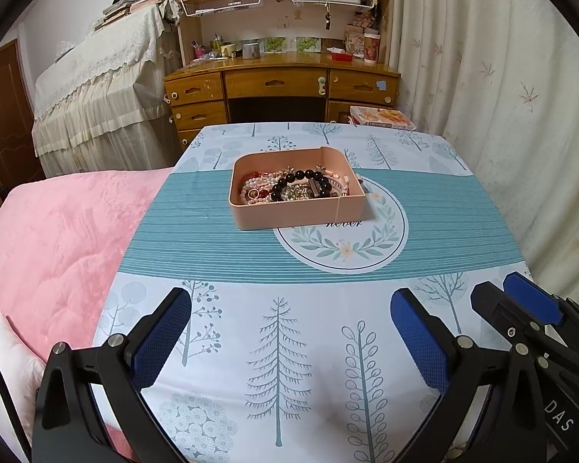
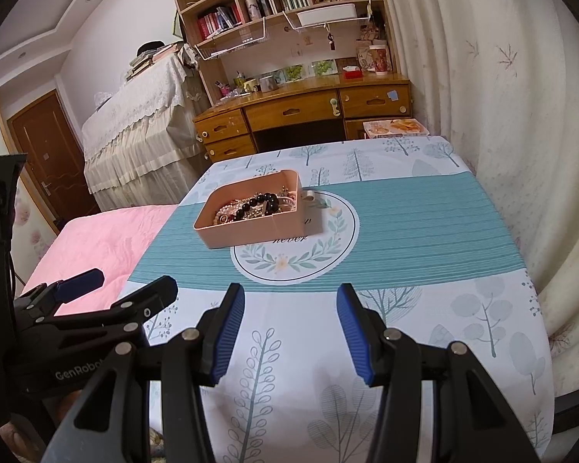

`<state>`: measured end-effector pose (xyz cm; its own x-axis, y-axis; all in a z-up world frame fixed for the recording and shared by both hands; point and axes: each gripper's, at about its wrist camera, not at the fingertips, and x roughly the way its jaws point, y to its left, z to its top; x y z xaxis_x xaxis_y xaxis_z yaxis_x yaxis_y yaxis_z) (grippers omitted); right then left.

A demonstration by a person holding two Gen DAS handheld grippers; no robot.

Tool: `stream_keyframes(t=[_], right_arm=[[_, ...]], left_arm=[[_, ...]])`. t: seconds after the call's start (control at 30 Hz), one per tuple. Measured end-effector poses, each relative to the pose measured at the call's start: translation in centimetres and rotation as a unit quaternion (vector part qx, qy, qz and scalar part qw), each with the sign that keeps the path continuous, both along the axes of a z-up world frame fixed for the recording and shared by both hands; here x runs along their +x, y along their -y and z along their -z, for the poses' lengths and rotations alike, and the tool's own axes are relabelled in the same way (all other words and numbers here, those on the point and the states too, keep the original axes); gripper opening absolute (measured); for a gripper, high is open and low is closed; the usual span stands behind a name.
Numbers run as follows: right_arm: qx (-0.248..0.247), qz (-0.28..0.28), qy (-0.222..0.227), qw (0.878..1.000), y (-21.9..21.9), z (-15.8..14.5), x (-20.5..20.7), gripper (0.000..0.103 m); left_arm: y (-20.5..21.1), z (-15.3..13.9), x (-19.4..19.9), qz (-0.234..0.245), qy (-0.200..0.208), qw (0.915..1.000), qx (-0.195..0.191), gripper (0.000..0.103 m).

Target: Organize jewelry

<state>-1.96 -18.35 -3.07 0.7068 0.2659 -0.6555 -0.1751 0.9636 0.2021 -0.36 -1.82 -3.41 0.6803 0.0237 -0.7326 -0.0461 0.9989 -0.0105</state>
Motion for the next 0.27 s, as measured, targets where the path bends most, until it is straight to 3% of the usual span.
stream_keyframes(t=[0.27], right_arm=[[0.001, -0.001, -0.003, 1.0, 0.01, 0.13, -0.02, 0.05]], left_arm=[[-0.09, 0.2, 0.07, 0.0, -0.004, 1.0, 0.0, 0.102]])
